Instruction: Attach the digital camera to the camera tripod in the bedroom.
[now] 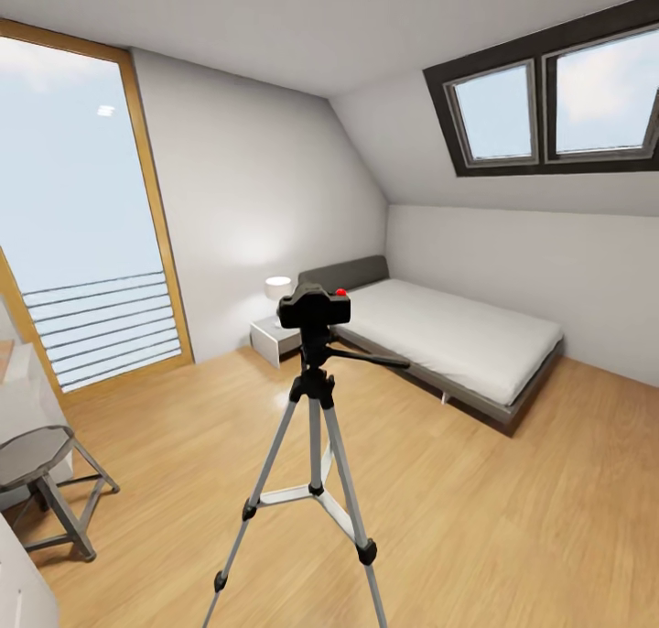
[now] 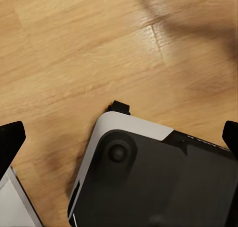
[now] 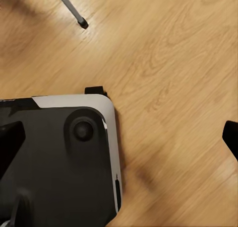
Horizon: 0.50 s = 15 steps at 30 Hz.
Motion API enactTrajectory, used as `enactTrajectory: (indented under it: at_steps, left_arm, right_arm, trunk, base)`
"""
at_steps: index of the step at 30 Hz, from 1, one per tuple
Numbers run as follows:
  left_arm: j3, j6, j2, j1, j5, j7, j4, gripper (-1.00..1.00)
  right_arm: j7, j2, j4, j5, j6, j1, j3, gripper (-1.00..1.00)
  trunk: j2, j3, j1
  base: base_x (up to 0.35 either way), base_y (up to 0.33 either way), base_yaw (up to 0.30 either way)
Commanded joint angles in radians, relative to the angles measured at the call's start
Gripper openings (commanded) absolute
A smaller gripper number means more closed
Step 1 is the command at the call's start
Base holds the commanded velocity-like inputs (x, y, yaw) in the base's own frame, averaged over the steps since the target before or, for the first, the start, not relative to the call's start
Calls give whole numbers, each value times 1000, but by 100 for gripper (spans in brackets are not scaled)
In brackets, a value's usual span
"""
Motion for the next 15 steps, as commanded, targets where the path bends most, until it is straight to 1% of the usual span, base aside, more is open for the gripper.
enactTrajectory:
  at_steps: [1, 15]
  left_arm:
    - [-8, 3, 0, 0, 7, 3, 0, 100]
    - [-8, 3, 0, 0, 7, 3, 0, 100]
  right_arm:
    - [5, 0, 3, -10, -6, -1, 7, 100]
    - [5, 0, 3, -10, -6, -1, 7, 100]
  trunk:
    - [-1, 1, 0]
    - [-1, 23, 0]
  base:
    - [0, 0, 0]
    - [0, 0, 0]
